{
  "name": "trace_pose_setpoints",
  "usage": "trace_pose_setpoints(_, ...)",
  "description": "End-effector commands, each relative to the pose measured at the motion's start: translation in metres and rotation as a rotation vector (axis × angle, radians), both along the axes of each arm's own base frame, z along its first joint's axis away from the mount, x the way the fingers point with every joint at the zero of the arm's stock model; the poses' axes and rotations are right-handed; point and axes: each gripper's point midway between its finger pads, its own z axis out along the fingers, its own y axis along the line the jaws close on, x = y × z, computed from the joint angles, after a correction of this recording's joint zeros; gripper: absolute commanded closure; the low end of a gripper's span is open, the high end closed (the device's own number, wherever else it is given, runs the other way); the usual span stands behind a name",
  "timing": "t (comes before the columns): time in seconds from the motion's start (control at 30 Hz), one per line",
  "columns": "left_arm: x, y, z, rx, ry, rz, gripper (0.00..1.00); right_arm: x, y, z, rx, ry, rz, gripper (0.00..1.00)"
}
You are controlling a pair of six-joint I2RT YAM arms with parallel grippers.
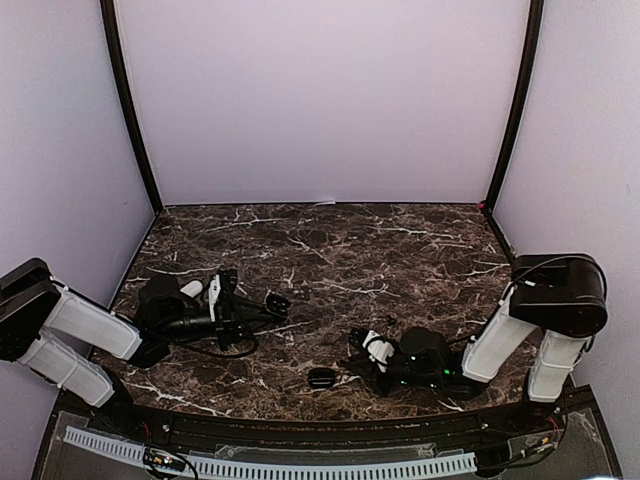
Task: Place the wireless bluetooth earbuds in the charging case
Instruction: Pick up the left earbud from the center of the board, then insert the left earbud into the left side groove of the charging case.
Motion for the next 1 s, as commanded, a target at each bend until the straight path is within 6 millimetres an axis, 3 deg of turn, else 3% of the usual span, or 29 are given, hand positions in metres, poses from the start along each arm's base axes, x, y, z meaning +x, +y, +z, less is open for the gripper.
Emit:
trace_pose_setpoints(0.0, -0.003, -0.001, 0.010, -0.028, -0.044, -0.034, 0.86, 0.002, -0.007, 0.006, -0.011, -0.008, -0.015, 0.95)
trace_pose_setpoints(0.43, -0.021, -0.009, 0.007, -0.025, -0.094, -0.147, 0.88, 0.004, -0.010, 0.041, -0.006, -0.024, -0.029, 0.98)
trace_pose_setpoints(0.97, -0.037, -0.019, 0.000, 0.033, -0.258, -0.154, 0.89, -0.011, -0.010, 0.091, 0.062, 0.168, -0.042, 1.00)
